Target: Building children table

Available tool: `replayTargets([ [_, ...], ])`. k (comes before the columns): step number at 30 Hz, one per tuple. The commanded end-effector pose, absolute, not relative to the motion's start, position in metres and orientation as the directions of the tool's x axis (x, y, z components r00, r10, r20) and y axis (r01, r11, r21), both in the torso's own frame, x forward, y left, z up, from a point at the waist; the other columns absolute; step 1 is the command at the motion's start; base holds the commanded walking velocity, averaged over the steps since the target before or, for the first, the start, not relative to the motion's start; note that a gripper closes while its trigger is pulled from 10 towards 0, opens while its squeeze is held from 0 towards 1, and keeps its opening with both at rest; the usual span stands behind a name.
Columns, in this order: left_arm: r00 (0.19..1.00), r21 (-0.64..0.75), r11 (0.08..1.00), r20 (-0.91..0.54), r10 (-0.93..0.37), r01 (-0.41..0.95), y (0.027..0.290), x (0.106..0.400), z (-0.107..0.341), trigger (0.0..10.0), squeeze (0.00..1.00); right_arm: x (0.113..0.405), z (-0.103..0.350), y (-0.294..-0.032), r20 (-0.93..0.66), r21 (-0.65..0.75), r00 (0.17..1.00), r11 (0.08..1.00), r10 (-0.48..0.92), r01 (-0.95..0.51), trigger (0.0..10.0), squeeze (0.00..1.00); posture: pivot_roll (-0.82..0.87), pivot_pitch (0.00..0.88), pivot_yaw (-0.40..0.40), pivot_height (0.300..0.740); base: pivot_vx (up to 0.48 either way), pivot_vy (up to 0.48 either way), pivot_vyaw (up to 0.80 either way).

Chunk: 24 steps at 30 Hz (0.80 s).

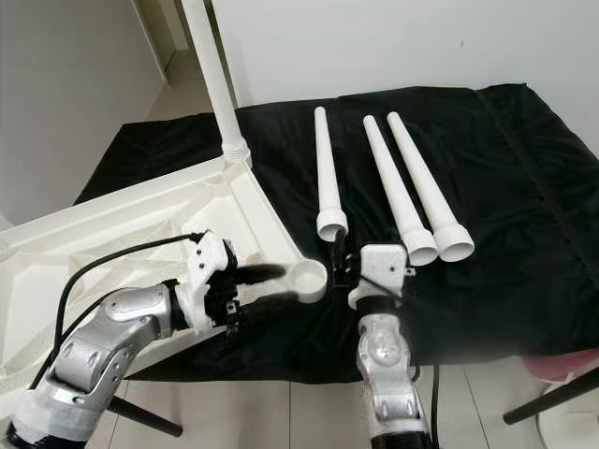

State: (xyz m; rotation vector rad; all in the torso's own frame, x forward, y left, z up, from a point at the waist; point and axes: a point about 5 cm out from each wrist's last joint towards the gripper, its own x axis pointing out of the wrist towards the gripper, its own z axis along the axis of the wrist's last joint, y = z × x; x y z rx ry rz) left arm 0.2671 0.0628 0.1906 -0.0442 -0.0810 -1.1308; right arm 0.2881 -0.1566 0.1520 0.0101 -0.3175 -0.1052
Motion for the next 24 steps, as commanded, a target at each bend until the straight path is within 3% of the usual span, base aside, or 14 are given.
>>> replayTargets([
  [1, 0.543, -0.014, 0.544, 0.075, -0.836, 0.839, 0.074, 0.275, 0.191, 10.0, 0.93, 0.288, 0.148, -0.156, 0.288, 0.05, 0.952, 0.994, -0.107, 0.097, 10.0, 1.0, -0.07, 0.056, 0.1, 0.74, 0.0, 0.0, 0.0],
  [2, 0.565, -0.03, 0.564, 0.075, -0.822, 0.825, 0.073, 0.278, 0.193, 10.0, 0.0, 0.293, 0.152, -0.159, 0.291, 0.061, 0.949, 0.993, -0.118, 0.105, 10.0, 1.0, -0.07, 0.053, 0.094, 0.74, 0.0, 0.0, 0.0],
  [6, 0.615, -0.075, 0.611, 0.062, -0.786, 0.788, 0.069, 0.291, 0.193, 10.0, 0.0, 0.307, 0.161, -0.162, 0.285, 0.086, 0.948, 0.989, -0.141, 0.121, 10.0, 1.0, -0.07, 0.048, 0.081, 0.74, 0.0, 0.0, 0.0],
  [7, 0.636, -0.109, 0.627, 0.085, -0.767, 0.771, 0.069, 0.294, 0.196, 10.0, 0.0, 0.311, 0.162, -0.16, 0.279, 0.072, 0.952, 0.992, -0.124, 0.108, 10.0, 0.95, -0.08, 0.045, 0.072, 0.74, 0.0, 0.0, 0.0],
  [9, 0.65, -0.135, 0.637, 0.098, -0.754, 0.759, 0.069, 0.297, 0.198, 10.0, 0.0, 0.313, 0.163, -0.16, 0.273, 0.062, 0.955, 0.993, -0.112, 0.099, 10.0, 0.95, -0.08, 0.045, 0.072, 0.74, 0.0, 0.0, 0.0],
  [10, 0.675, -0.174, 0.654, 0.115, -0.729, 0.736, 0.069, 0.302, 0.201, 10.0, 0.0, 0.317, 0.165, -0.158, 0.27, 0.051, 0.958, 0.995, -0.099, 0.088, 10.0, 0.0, -0.08, 0.045, 0.072, 0.74, 0.0, 0.0, 0.0],
  [16, 0.759, -0.172, 0.74, 0.088, -0.646, 0.65, 0.067, 0.313, 0.207, 10.0, 0.0, 0.333, 0.17, -0.155, 0.224, 0.109, 0.971, 0.992, -0.08, 0.057, 10.0, 0.0, -0.07, 0.037, 0.05, 0.74, 0.0, 0.0, 0.0],
  [24, 0.731, -0.093, 0.725, 0.105, -0.674, 0.682, 0.057, 0.306, 0.213, 10.0, 0.0, 0.346, 0.171, -0.151, 0.173, 0.06, 0.984, 0.997, -0.051, 0.041, 10.0, 0.0, -0.06, 0.041, 0.031, 0.74, 0.0, 0.0, 0.0],
])
